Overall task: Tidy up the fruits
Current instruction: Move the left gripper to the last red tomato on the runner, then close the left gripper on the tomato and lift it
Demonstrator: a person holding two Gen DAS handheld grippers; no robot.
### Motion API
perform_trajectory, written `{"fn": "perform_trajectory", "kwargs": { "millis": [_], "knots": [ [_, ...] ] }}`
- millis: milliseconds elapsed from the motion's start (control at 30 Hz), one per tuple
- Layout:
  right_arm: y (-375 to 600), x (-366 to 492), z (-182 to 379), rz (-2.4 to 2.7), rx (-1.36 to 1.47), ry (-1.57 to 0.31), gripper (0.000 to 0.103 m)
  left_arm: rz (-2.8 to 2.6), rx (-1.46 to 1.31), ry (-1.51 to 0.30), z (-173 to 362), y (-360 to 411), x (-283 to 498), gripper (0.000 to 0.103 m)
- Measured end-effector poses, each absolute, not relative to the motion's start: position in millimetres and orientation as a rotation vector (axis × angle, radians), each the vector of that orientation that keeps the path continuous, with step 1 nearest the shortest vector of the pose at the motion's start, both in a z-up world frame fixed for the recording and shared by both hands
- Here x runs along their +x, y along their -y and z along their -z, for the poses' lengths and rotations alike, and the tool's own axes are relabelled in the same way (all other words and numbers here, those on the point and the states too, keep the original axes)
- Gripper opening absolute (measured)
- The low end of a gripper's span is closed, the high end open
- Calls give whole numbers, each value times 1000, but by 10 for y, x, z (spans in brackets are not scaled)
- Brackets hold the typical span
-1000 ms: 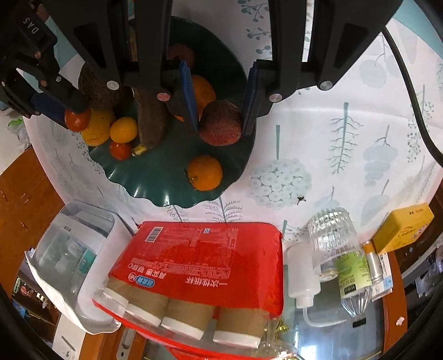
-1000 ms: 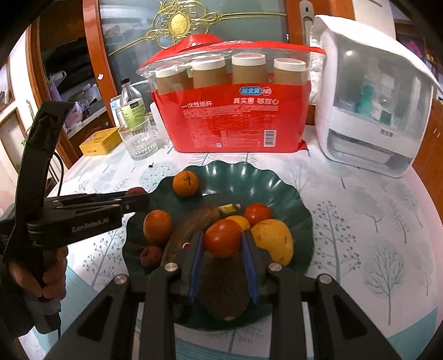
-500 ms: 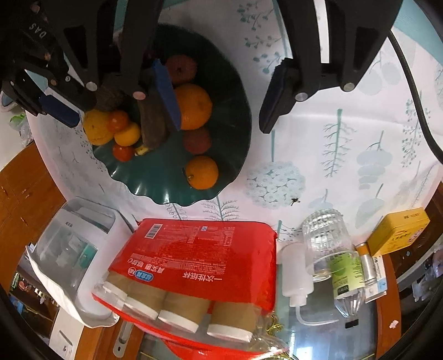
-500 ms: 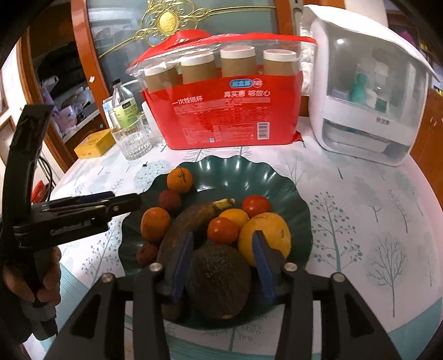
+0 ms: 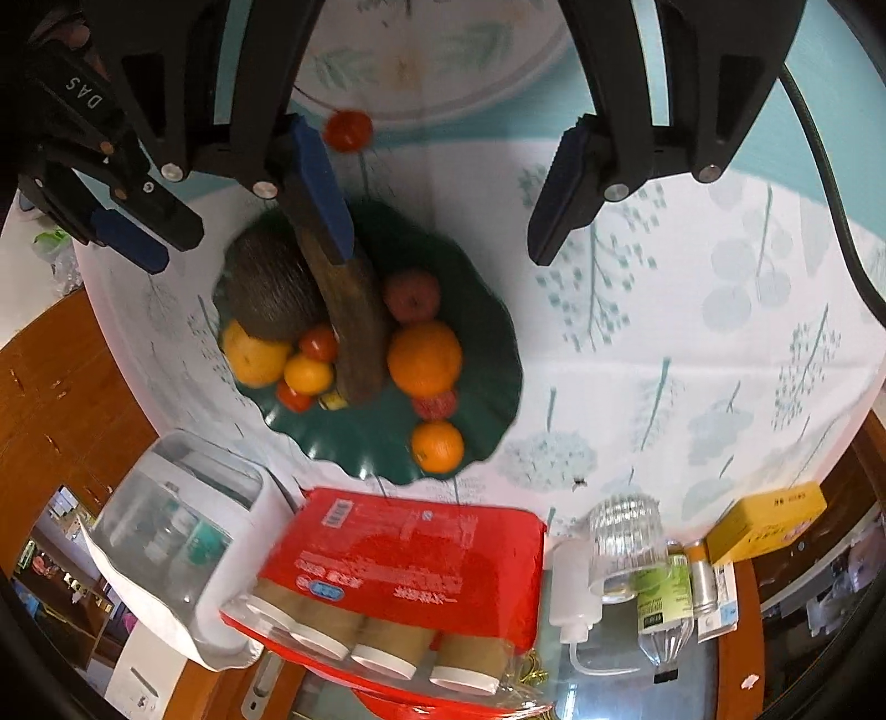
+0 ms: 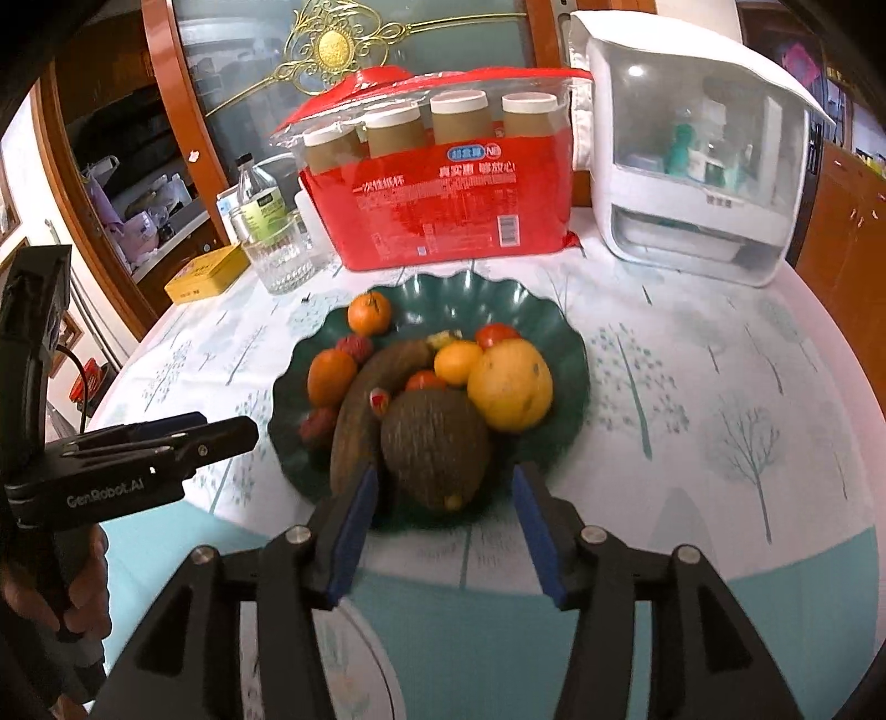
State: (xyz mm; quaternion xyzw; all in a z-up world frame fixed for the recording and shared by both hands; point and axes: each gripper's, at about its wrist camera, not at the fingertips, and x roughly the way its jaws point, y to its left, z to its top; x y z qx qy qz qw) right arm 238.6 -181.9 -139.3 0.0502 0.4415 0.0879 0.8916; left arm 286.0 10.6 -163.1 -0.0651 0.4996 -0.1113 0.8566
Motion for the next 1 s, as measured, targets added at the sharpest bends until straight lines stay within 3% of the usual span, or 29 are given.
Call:
{"fn": "perform_trajectory", "kwargs": {
  "millis": [567,1000],
  "knots": [
    [2137,1897,1661,-195,73,-1023,52,207,-156,-1128,1927,349,2313,63],
    [2327,1887,1754,-225,60,-1051,52,169,-155,-1157,2128,509,2358,42]
  ]
}}
